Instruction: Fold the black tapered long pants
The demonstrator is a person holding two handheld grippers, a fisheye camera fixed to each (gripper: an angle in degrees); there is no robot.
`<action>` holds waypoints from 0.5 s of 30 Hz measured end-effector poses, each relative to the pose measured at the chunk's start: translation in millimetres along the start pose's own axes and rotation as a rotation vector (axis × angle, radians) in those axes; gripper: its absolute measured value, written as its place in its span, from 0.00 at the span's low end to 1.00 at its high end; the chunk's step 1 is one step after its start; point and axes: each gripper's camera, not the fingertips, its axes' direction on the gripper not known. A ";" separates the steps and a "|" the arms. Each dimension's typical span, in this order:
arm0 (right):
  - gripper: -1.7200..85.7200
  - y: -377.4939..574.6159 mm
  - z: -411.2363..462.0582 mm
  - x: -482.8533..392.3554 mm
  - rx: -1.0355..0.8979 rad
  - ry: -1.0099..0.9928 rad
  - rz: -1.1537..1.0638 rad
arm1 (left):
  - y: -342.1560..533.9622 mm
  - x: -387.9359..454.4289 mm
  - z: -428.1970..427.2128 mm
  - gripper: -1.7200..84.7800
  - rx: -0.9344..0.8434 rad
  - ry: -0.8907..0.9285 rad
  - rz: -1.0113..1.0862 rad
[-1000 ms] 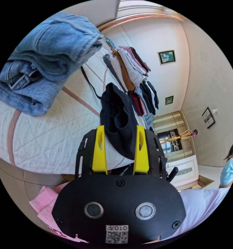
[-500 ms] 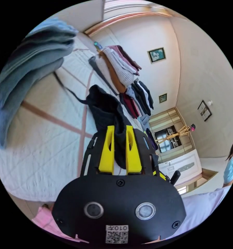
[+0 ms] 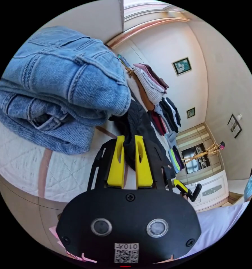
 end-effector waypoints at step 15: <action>0.09 2.1 47.2 115.4 -0.104 -0.011 0.293 | 55.9 61.5 -19.4 0.05 0.020 -0.201 0.108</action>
